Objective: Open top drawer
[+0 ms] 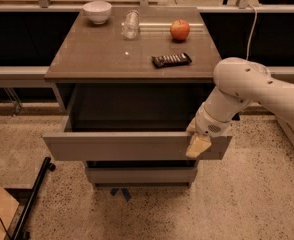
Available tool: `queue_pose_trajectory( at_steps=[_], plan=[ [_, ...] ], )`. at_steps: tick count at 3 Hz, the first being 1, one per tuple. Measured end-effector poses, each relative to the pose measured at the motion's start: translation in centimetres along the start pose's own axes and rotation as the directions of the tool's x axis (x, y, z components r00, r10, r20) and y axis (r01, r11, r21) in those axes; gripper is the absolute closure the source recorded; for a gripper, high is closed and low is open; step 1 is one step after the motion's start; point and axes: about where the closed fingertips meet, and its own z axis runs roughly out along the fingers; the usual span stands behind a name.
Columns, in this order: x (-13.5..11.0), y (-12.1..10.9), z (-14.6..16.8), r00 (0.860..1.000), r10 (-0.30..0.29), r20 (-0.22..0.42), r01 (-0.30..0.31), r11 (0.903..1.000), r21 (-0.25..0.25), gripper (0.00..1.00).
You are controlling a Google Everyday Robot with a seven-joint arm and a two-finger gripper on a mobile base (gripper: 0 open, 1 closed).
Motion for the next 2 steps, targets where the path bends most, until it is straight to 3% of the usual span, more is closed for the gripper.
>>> queue_pose_trajectory(
  at_steps=[2],
  plan=[
    [-0.15, 0.06, -0.48, 1.000, 0.000, 0.000, 0.000, 1.0000, 0.000, 0.05]
  ],
)
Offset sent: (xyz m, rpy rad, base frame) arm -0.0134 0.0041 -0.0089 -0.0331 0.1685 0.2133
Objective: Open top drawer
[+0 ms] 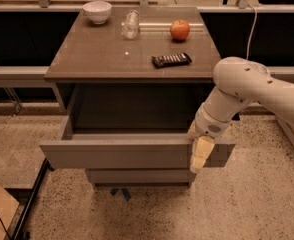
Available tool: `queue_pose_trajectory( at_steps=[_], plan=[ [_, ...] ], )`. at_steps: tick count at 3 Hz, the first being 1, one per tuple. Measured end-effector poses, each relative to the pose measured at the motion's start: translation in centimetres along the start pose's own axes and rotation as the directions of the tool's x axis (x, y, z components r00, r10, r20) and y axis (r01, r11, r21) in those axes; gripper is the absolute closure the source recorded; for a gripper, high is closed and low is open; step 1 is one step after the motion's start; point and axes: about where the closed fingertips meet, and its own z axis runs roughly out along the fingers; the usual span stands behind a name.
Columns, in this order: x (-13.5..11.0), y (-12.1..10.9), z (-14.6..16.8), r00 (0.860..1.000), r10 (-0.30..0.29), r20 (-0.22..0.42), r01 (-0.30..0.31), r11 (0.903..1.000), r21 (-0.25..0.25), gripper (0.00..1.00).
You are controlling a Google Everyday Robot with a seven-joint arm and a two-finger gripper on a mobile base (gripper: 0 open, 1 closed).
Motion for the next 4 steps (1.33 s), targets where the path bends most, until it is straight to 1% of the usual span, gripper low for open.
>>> queue_pose_trajectory(
  at_steps=[1, 2, 3, 4],
  plan=[
    [0.5, 1.2, 0.6, 0.999, -0.043, -0.020, 0.042, 0.9961, -0.078, 0.00],
    [0.6, 1.4, 0.7, 0.999, -0.049, -0.022, 0.047, 0.9951, -0.087, 0.02],
    [2.2, 4.6, 1.2, 0.991, -0.123, -0.046, 0.112, 0.9738, -0.198, 0.26],
    [2.7, 5.6, 1.4, 0.988, -0.143, -0.054, 0.127, 0.9651, -0.229, 0.49]
  ],
)
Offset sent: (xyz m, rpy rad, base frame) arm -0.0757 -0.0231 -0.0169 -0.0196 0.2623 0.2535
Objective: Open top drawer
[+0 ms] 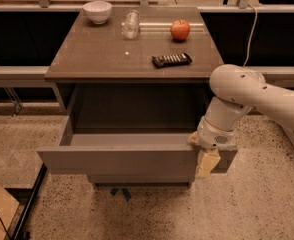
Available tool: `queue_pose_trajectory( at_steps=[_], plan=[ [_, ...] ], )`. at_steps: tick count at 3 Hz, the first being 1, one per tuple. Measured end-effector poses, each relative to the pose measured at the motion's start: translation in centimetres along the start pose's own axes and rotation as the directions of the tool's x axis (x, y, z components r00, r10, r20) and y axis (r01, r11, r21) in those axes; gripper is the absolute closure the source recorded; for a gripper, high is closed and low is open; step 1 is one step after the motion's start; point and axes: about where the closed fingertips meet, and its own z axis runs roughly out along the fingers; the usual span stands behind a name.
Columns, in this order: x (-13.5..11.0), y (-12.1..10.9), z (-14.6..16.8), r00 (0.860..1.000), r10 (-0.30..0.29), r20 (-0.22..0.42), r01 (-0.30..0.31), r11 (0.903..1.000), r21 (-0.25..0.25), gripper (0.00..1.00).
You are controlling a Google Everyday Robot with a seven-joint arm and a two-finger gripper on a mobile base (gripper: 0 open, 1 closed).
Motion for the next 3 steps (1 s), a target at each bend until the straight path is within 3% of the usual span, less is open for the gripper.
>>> queue_pose_trajectory(
  at_steps=[2, 3],
  plan=[
    [-0.02, -0.07, 0.04, 1.000, 0.000, 0.000, 0.000, 1.0000, -0.001, 1.00],
    [-0.02, -0.07, 0.06, 1.000, 0.000, 0.000, 0.000, 1.0000, -0.001, 0.00]
  ],
)
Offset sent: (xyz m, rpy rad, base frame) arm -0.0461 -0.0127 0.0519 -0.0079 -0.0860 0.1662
